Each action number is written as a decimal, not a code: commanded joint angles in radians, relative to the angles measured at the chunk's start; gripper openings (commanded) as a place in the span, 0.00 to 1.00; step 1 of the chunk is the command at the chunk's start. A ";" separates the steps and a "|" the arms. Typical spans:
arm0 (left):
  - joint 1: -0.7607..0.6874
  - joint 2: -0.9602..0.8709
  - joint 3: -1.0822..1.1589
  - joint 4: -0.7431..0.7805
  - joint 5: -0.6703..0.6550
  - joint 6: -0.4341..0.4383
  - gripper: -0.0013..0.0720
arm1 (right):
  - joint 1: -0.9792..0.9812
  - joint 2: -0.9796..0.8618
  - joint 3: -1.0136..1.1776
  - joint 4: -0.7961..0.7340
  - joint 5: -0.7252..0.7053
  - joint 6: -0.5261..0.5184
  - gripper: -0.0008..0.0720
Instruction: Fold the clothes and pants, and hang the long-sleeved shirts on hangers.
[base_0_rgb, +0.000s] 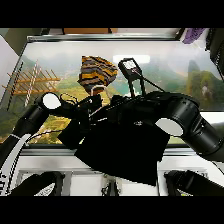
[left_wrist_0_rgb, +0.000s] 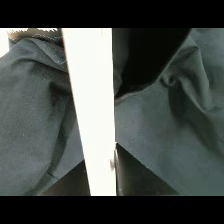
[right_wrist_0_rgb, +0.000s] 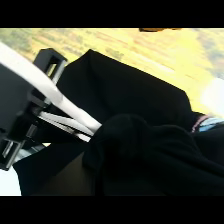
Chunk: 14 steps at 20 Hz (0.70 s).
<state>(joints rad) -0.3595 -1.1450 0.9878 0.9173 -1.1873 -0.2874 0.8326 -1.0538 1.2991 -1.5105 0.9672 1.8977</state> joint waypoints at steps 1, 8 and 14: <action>0.000 0.001 0.001 -0.004 0.000 -0.001 0.06 | 0.008 -0.006 0.000 0.008 -0.013 0.003 0.04; 0.000 0.001 0.001 -0.003 -0.017 -0.001 0.06 | 0.005 0.012 0.000 0.005 -0.008 -0.012 0.56; 0.000 0.001 0.001 -0.002 -0.017 -0.001 0.05 | -0.032 0.082 0.000 0.016 0.149 -0.012 0.93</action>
<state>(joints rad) -0.3603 -1.1439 0.9894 0.9073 -1.2007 -0.2867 0.8246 -1.0058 1.2984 -1.4975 1.0264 1.8858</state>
